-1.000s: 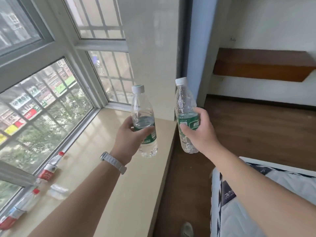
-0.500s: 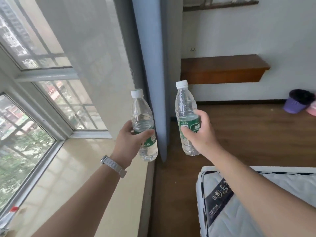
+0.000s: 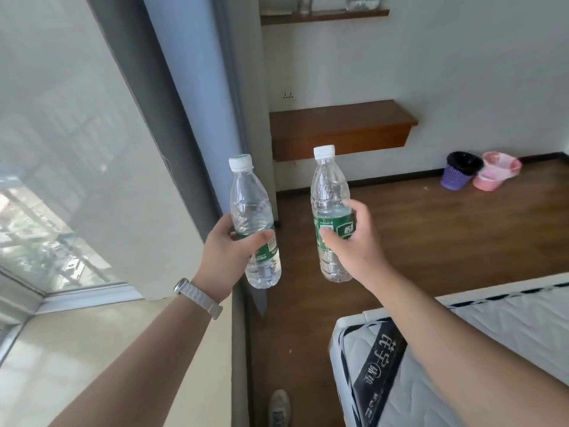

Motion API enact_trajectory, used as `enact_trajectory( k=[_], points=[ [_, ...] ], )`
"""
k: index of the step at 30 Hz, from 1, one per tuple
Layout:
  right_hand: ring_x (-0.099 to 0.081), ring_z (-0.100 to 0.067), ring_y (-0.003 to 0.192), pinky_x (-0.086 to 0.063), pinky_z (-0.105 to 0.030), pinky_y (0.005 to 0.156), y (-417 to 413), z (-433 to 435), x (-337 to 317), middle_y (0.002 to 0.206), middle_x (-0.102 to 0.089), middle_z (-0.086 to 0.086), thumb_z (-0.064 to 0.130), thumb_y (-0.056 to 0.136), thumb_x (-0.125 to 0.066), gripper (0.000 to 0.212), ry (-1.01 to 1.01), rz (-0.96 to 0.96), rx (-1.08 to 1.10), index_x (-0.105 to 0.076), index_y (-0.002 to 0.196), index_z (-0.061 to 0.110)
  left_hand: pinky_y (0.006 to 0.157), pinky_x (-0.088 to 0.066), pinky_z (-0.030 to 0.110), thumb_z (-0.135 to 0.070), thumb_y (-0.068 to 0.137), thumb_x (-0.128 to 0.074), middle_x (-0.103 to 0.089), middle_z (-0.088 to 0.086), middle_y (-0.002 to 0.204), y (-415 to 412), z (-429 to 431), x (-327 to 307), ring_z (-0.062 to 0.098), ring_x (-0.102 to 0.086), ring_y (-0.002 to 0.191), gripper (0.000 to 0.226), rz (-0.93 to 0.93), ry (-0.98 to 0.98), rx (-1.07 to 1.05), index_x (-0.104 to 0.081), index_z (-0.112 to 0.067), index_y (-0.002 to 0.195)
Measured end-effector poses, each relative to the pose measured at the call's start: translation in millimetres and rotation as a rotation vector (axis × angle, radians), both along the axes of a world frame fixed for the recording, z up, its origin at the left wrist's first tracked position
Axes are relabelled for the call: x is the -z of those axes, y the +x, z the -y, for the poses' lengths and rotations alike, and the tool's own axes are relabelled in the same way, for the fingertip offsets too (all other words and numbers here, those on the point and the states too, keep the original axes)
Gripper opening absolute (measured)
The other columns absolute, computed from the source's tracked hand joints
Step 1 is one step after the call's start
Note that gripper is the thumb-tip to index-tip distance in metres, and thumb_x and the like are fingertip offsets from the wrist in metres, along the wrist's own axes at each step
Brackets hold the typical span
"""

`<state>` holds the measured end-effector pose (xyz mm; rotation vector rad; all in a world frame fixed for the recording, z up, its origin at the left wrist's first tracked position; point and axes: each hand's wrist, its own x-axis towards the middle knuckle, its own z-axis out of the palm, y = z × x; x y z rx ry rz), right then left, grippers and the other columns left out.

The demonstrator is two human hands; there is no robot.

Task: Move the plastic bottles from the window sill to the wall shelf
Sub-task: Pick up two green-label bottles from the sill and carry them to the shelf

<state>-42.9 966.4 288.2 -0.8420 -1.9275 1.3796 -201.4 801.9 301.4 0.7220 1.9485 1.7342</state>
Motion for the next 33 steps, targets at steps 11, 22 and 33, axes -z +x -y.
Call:
enact_trajectory(
  k=[11, 22, 33],
  points=[
    [-0.063, -0.006, 0.091, -0.053, -0.025, 0.071, -115.5, -54.3, -17.8, 0.107, -0.057, 0.015, 0.026, 0.081, -0.074, 0.057, 0.006, 0.058, 0.144, -0.039, 0.125, 0.035, 0.075, -0.057, 0.029, -0.029, 0.071, -0.086, -0.076, -0.005, 0.096, -115.0, -99.1, -6.8, 0.014, -0.073, 0.087, 0.044, 0.009, 0.064, 0.143, -0.068, -0.021, 0.111],
    [-0.067, -0.011, 0.091, -0.059, -0.044, 0.080, -134.6, -110.0, -17.9, 0.107, -0.061, 0.013, 0.027, 0.078, -0.075, 0.057, 0.001, 0.065, 0.271, -0.041, 0.122, 0.038, 0.072, -0.055, 0.024, -0.015, 0.074, -0.086, -0.076, -0.004, 0.097, -160.6, -160.4, 0.9, 0.011, -0.073, 0.085, 0.042, 0.066, 0.054, 0.209, -0.069, -0.020, 0.112],
    [-0.068, -0.010, 0.085, -0.060, -0.043, 0.077, -166.1, -205.3, 4.8, 0.105, -0.063, 0.010, 0.026, 0.080, -0.074, 0.058, -0.072, 0.065, 0.292, -0.041, 0.127, 0.034, 0.070, -0.056, 0.020, -0.024, 0.072, -0.087, -0.075, -0.011, 0.095, -193.2, -257.3, 1.6, 0.007, -0.072, 0.085, 0.043, 0.016, -0.027, 0.192, -0.070, -0.025, 0.112]
  ],
)
